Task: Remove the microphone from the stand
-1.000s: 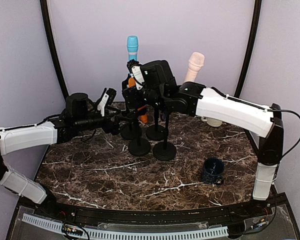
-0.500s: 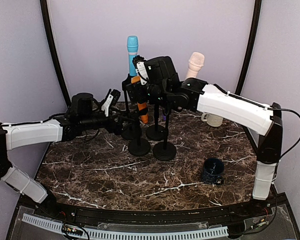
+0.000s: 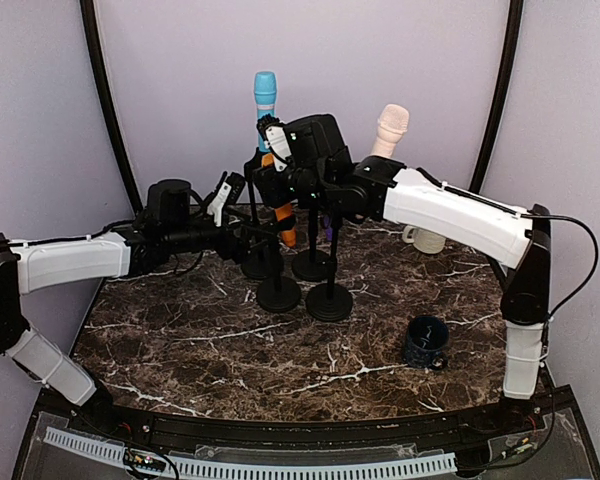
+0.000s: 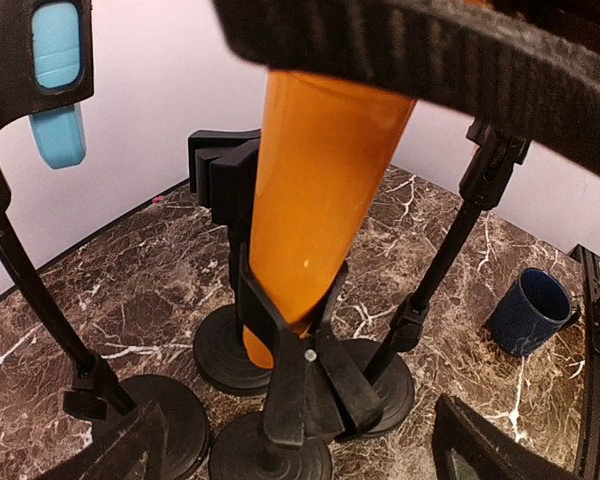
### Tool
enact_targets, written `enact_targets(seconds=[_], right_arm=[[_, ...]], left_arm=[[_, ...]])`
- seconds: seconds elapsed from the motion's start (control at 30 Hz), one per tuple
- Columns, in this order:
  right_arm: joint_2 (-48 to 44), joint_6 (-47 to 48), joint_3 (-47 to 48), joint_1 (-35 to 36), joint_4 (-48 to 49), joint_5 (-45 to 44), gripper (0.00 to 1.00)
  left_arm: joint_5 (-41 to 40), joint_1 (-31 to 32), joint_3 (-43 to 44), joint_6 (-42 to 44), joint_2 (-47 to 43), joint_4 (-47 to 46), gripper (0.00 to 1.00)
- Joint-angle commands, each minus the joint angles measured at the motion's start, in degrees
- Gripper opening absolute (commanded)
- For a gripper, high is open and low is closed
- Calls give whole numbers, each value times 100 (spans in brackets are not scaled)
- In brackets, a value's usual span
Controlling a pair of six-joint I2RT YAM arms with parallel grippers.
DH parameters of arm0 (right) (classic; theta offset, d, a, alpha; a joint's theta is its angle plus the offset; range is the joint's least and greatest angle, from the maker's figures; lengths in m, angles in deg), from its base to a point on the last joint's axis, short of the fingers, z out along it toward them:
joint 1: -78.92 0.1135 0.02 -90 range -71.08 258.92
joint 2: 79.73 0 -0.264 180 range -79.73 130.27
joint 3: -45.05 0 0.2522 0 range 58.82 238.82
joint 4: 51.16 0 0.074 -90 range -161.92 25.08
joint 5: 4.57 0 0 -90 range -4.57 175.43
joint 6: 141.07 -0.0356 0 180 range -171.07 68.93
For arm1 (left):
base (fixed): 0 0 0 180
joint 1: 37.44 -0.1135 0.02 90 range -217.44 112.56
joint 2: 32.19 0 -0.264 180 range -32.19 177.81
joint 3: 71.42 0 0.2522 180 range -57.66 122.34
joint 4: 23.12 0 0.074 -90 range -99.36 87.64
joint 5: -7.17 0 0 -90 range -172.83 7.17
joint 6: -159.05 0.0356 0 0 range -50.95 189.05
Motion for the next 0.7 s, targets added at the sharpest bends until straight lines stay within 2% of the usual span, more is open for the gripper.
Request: enact_targets(seconds=[0.0,0.17,0.27,0.5,0.67], right_arm=[[36,42,184,-6,166,145,59],[-25,52,173,-3,198,197,40],[-42,52,166,6,206,201,34],[-53,35,166,26,169,109,33],[-55,35,174,36,160,61,33]], left_arm=[[13,30,198,180,74,58,95],[-112,27,261,286,159,109,95],[-173,31,299,361,189,136,95],[-404,200,427,649,327,214,93],[-1328,544,454,1145,327,244,91]])
